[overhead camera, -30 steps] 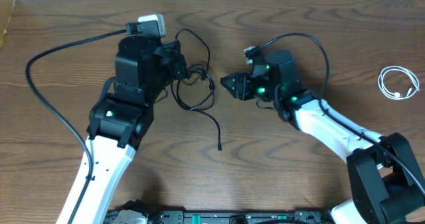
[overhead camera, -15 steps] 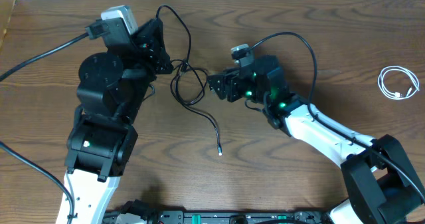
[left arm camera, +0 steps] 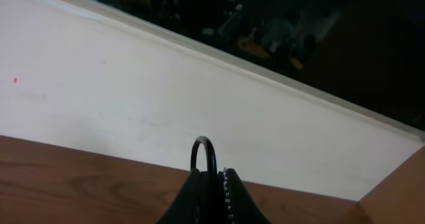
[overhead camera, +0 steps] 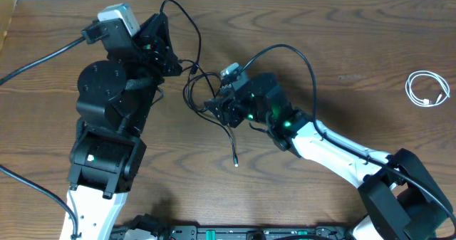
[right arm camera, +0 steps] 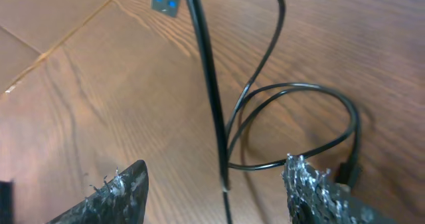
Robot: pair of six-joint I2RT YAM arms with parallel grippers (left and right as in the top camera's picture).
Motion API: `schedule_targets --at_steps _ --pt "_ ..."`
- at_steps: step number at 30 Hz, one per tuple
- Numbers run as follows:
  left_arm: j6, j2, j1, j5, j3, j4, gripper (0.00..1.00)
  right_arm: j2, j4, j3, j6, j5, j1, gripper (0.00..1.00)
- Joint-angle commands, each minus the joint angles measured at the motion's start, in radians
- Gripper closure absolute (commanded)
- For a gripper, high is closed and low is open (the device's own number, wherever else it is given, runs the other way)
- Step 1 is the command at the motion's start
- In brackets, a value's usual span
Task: Untangle cables
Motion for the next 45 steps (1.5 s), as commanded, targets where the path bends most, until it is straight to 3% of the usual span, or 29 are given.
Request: schedule_targets --at_steps 1,8,10,14,21,26,28,31,34,40,45 --pt "-0.02 -0.028 0.006 -0.02 0.024 0.026 0.92 0.032 0.019 0.005 -0.038 0.062 0.008 0.38" --pt "-0.02 -0.04 0.006 -0.02 0.024 0.035 0.92 0.171 0.205 0.005 -0.037 0.061 0.02 0.34" --pt "-0.02 -0.04 0.006 -0.021 0.024 0.032 0.92 0.211 0.268 0.005 -0.038 0.062 0.027 0.39" --pt "-0.016 -0.039 0.006 -0.081 0.024 0.012 0.92 0.252 0.355 0.005 -0.038 0.062 0.027 0.98" --pt "-0.016 -0.029 0.006 -0.264 0.023 -0.084 0.92 0.146 0.322 0.005 -0.022 0.026 -0.002 0.99" --pt "-0.017 0.028 0.007 -0.282 0.023 -0.145 0.92 -0.019 0.156 0.005 -0.023 0.033 -0.015 0.99" --pt "-0.017 0.06 0.007 -0.282 0.023 -0.148 0.84 -0.08 0.1 0.005 -0.023 0.035 -0.027 0.99" --pt "-0.021 0.116 0.007 -0.282 0.023 -0.151 0.58 -0.168 0.012 0.011 -0.013 0.035 -0.06 0.99" --pt "-0.056 0.162 0.007 -0.282 0.023 -0.18 0.4 -0.231 -0.15 0.054 0.023 0.005 -0.114 0.99" --pt "-0.122 0.227 0.01 -0.249 0.023 -0.281 0.17 -0.247 -0.535 0.267 0.022 -0.172 -0.224 0.99" --pt "-0.122 0.26 0.026 -0.05 0.023 -0.331 0.12 -0.247 -0.719 0.414 -0.039 -0.262 -0.28 0.99"
